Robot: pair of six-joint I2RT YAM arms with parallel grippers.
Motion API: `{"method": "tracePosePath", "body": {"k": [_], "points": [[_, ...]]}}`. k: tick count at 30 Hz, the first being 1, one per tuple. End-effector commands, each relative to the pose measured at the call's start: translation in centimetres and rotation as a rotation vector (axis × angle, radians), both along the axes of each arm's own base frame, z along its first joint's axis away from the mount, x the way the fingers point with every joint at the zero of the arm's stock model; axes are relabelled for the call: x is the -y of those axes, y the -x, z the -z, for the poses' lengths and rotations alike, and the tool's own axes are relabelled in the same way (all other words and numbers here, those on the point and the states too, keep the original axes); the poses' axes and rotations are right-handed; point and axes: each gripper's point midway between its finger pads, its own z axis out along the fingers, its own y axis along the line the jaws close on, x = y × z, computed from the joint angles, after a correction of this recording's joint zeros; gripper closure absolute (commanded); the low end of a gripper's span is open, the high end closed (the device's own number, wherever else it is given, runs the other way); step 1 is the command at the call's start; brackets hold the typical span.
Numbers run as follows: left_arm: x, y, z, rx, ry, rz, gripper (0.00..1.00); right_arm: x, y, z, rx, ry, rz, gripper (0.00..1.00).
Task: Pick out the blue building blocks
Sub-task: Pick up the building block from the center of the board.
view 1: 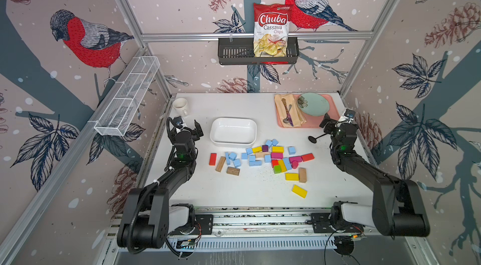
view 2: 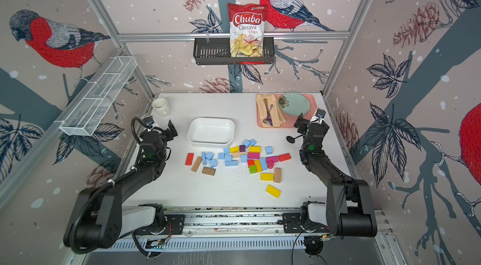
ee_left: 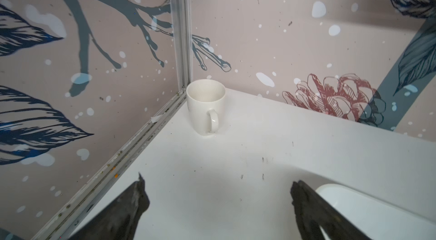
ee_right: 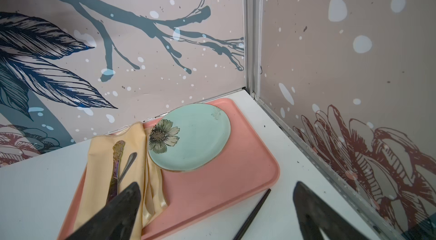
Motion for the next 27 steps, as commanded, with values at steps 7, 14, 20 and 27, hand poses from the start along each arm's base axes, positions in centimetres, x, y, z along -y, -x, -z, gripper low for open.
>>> {"method": "tracePosePath", "body": {"k": [7,14,20,27], "points": [[2.3,3.3,-7.5,0.178,0.302,0.113,0.01,-2.6,1.7,-3.2,-0.087,-0.192,-0.116,0.00],[7.6,3.3,-9.6,0.029,0.312,0.406,0.01,-5.2,2.8,-2.8,-0.256,-0.226,-0.216,0.00],[11.4,4.4,-8.3,-0.168,0.204,0.646,0.02,-9.1,4.4,-1.0,-0.409,-0.094,-0.281,0.01],[12.6,4.9,-6.0,-0.246,0.132,0.744,0.01,-13.8,5.9,1.8,-0.551,-0.045,-0.381,0.01]]}}
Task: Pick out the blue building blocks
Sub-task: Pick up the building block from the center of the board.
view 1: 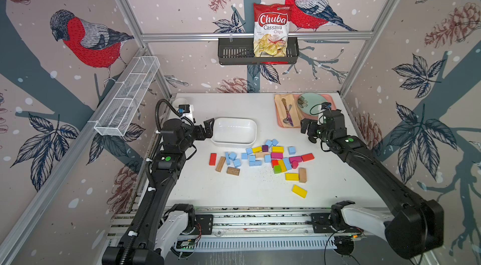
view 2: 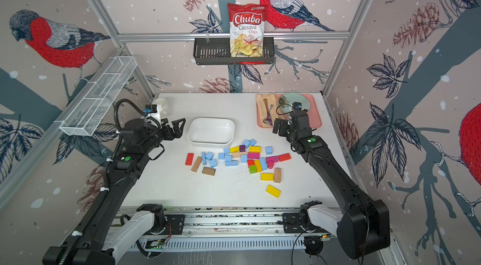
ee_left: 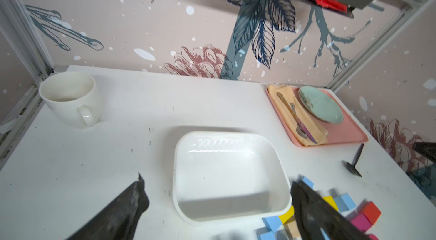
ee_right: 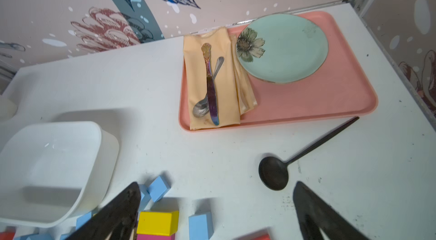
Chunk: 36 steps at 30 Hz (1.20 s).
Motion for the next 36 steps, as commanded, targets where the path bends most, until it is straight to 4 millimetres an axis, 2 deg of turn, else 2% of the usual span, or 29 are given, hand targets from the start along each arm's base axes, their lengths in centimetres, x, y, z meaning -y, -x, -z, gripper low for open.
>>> {"method": "tracePosePath", "body": {"k": [1,7,8,13,17,29,36], "points": [[1.5,0.8,1.9,-0.047,-0.033,0.110,0.02,-0.8,1.2,1.8,-0.079,0.064,-0.019,0.01],[2.4,0.5,4.1,-0.119,-0.001,0.151,0.02,-2.7,2.6,5.1,-0.177,0.091,-0.058,0.01],[2.4,0.6,4.4,-0.129,0.001,0.152,0.02,-3.0,2.8,6.5,-0.213,0.102,-0.063,0.01],[2.5,0.9,4.7,-0.124,-0.007,0.162,0.01,-4.0,3.3,9.2,-0.280,0.110,-0.079,0.01],[2.7,1.0,4.9,-0.127,-0.007,0.173,0.02,-4.2,3.2,10.9,-0.331,0.138,-0.073,0.02],[2.5,1.1,5.1,-0.130,-0.018,0.167,0.02,-4.2,2.5,14.5,-0.429,0.209,-0.042,0.18],[2.5,1.1,5.2,-0.132,-0.019,0.165,0.02,-4.7,2.9,15.8,-0.458,0.235,-0.067,0.32]]}}
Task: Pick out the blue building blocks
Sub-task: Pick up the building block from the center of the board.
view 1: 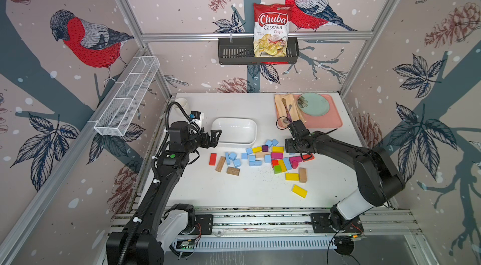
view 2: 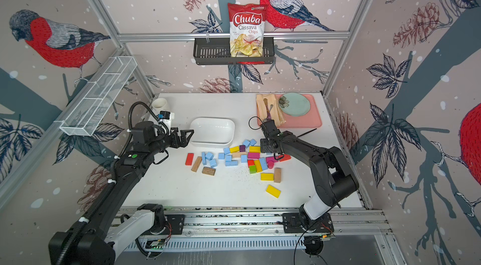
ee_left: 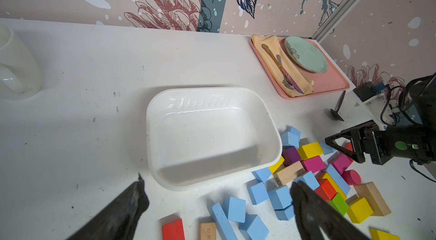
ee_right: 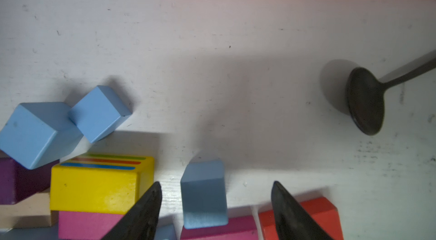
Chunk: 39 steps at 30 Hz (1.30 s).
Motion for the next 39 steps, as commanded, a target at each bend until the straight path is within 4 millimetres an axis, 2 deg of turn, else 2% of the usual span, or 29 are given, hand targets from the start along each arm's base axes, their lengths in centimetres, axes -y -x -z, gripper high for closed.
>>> {"method": "tracePosePath", "body": {"k": [1,7,18,27,32,39], "points": [[0.2,0.1,0.0,0.004,-0.003,0.013,0.01,0.2,0.1,0.4,-0.005,0.022,0.004,0.35],[0.1,0.1,0.1,0.003,-0.005,0.011,0.01,0.2,0.2,1.8,-0.032,0.046,0.006,0.42],[0.1,0.1,0.3,-0.005,-0.007,0.010,0.02,-0.6,-0.3,2.8,-0.040,0.032,0.004,0.59],[-0.2,0.0,0.2,0.002,-0.014,-0.005,0.02,-0.6,-0.2,3.4,-0.051,0.032,0.016,0.69],[-0.4,-0.1,0.2,0.001,-0.019,-0.024,0.02,-0.5,-0.5,2.7,-0.028,0.027,0.031,0.77],[-1.0,-0.3,0.4,-0.006,-0.026,-0.060,0.02,-1.2,-1.6,0.1,0.031,-0.012,0.038,0.89]]}}
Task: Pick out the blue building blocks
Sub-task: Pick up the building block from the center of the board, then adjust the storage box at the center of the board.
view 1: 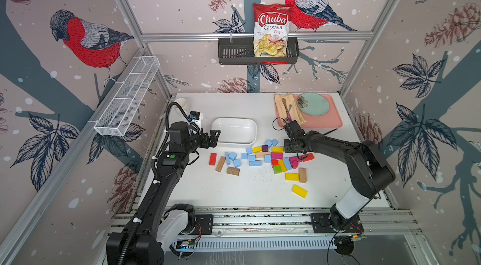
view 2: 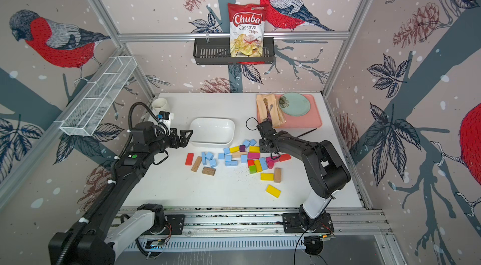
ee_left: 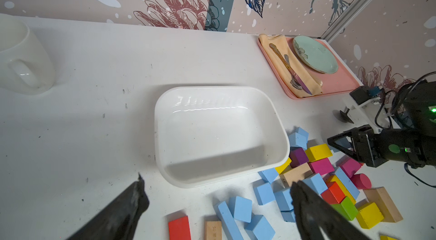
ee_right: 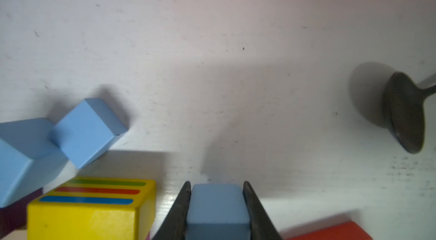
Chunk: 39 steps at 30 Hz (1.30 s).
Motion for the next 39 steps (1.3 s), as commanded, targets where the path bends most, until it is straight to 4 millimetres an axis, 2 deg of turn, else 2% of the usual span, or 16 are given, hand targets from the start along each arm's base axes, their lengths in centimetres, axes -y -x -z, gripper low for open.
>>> {"method": "tracePosePath", "body": {"k": [1,7,12,15,22,28,30,39], "points": [[-0.5,-0.2,0.1,-0.002,-0.010,-0.034,0.01,-0.2,-0.6,-1.6,0.036,-0.017,0.021,0.89],[-1.1,-0.8,0.7,-0.036,0.033,-0.104,0.01,-1.0,-1.0,-4.8,0.099,-0.072,0.009,0.94],[-1.8,-1.5,2.4,-0.083,0.182,-0.236,0.01,-1.7,-1.5,-7.4,0.163,-0.114,-0.008,0.94],[-2.8,-1.9,3.5,-0.076,0.228,-0.324,0.01,-2.2,-1.5,-8.4,0.181,-0.136,-0.025,0.96],[-5.1,-3.2,4.4,-0.033,0.232,-0.467,0.01,-3.2,-1.3,-10.1,0.209,-0.189,-0.056,0.99],[-4.4,-4.5,6.0,-0.075,0.252,-0.451,0.01,-4.2,-0.7,-11.0,0.218,-0.233,-0.066,1.00],[-4.5,-4.9,6.7,-0.102,0.263,-0.468,0.01,-4.2,-0.4,-11.2,0.225,-0.242,-0.062,1.00],[-2.2,-7.7,8.9,-0.183,0.283,-0.360,0.01,-3.7,0.8,-10.9,0.228,-0.254,-0.053,1.00]]}}
